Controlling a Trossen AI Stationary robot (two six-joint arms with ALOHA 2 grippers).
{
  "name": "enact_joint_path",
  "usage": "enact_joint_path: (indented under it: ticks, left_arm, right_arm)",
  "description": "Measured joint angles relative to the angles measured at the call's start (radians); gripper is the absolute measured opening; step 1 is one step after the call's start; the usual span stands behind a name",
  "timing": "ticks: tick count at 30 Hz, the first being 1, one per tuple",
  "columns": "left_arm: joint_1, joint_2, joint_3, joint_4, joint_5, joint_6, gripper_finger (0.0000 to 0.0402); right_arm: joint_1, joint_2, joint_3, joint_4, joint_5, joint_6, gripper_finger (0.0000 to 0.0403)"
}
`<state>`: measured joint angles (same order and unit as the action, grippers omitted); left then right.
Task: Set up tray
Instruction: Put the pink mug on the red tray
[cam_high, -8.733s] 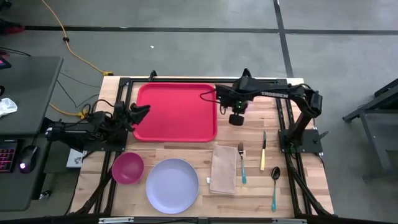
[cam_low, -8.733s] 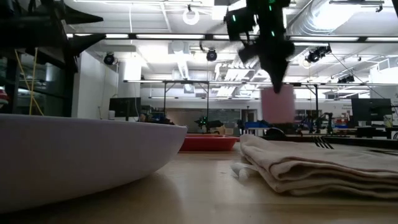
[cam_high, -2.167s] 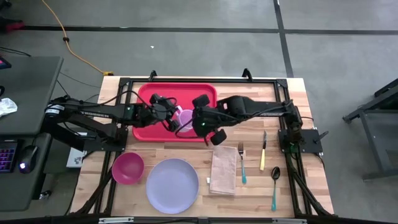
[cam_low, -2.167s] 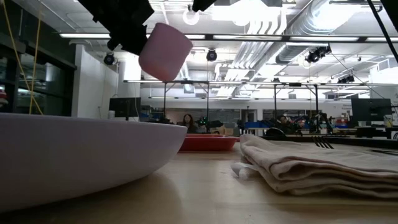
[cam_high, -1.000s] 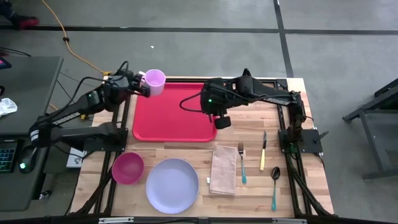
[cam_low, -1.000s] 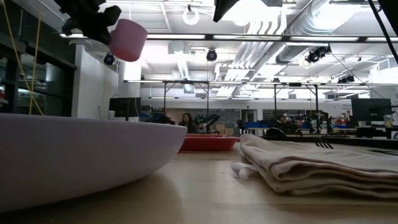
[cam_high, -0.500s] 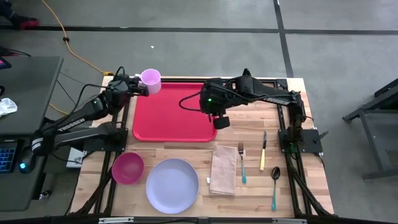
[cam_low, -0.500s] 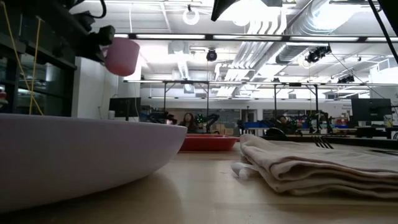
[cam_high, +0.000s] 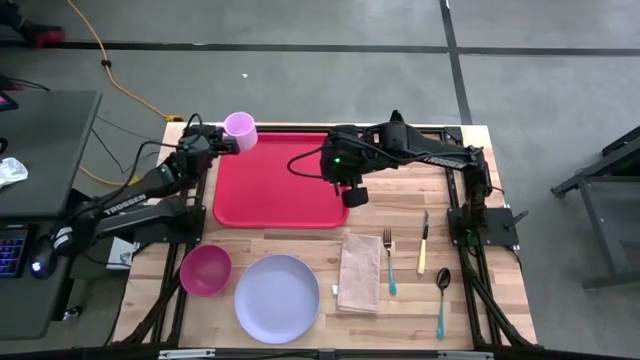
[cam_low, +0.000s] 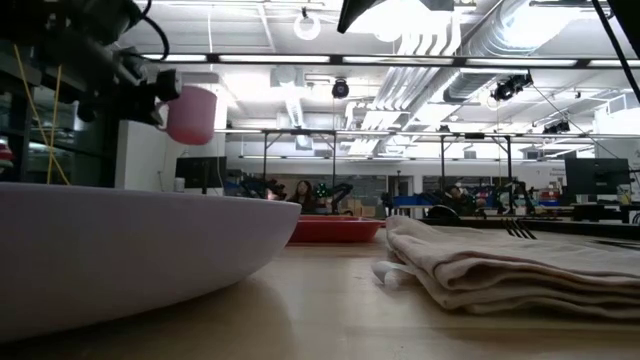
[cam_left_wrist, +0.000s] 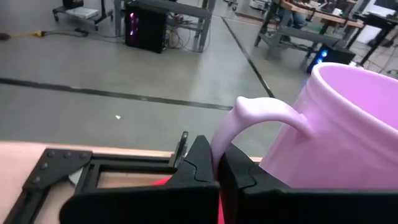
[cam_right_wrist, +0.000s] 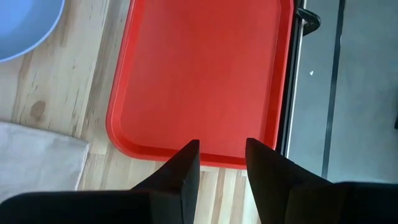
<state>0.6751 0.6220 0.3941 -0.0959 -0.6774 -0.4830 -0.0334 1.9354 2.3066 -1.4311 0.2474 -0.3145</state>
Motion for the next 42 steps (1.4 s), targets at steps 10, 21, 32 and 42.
enact_joint_path:
  ticks: [10, 21, 32, 42]
  left_arm:
    - [0.047, 0.0, -0.08, 0.053, 0.0, -0.05, 0.0022]
    - [0.085, 0.002, -0.122, 0.058, -0.01, -0.068, 0.0022]
    - [0.085, 0.002, -0.228, 0.212, 0.01, -0.098, 0.0022]
    - [0.085, 0.002, -0.235, 0.214, 0.018, -0.093, 0.0022]
  right_arm:
    - [0.0, 0.0, 0.0, 0.015, 0.0, 0.0, 0.0108]
    - [0.0, 0.0, 0.0, 0.051, 0.0, 0.0, 0.0108]
    - [-0.015, 0.0, 0.0, 0.06, -0.094, -0.013, 0.0108]
    - [-0.1, 0.0, 0.0, 0.068, -0.187, -0.03, 0.0088]
